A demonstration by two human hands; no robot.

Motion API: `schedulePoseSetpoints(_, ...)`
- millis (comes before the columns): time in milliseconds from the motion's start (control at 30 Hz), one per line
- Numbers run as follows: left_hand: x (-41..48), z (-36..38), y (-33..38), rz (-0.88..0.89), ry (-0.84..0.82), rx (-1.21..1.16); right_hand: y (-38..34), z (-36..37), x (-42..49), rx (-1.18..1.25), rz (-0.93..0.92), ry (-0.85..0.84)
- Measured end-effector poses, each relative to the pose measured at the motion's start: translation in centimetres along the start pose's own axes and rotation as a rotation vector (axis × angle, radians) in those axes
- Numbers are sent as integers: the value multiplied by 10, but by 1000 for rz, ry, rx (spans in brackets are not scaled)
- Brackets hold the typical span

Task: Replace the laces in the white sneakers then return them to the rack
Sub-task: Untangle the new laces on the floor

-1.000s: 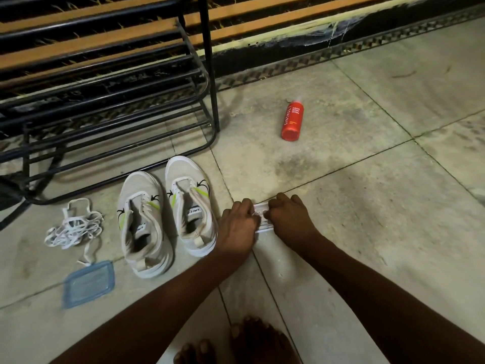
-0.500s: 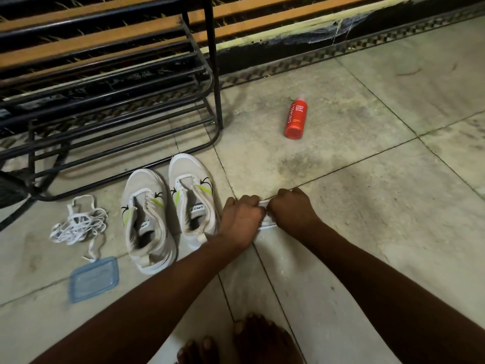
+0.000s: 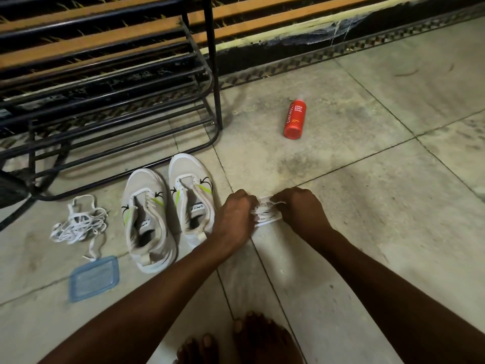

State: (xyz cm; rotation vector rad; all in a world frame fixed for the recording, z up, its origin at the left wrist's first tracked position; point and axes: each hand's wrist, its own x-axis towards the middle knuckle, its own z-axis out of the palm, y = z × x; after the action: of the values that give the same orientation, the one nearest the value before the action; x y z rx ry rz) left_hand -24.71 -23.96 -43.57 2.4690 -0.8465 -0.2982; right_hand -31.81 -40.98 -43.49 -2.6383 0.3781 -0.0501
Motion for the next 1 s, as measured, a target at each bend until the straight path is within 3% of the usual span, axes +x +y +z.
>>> schedulePoseSetpoints(133,-11,-22,-3,12,69,-124,-12,-1,-6,176,-31,156)
schedulePoseSetpoints(333,-40,-69,-13,82,339,-173,-61,1,-6,490,-142,310)
schedulePoseSetpoints(467,-64,-102,-38,20,469,-176,-98,7,1,564,-174,309)
schedulePoseSetpoints(633,-100,-131,-86,-194,544,-103,-137,20,2,610,-270,223)
schedulePoseSetpoints(800,-135,-139,-139,-423,441,-27,-158,39,-1,561,-342,109)
schedulePoseSetpoints(933,-162,-133,-172,-532,-1,199,-168,51,-2,542,-359,46)
schedulePoseSetpoints(1000,-172,-128,-181,-502,-131,369,-171,53,-2,512,-387,52)
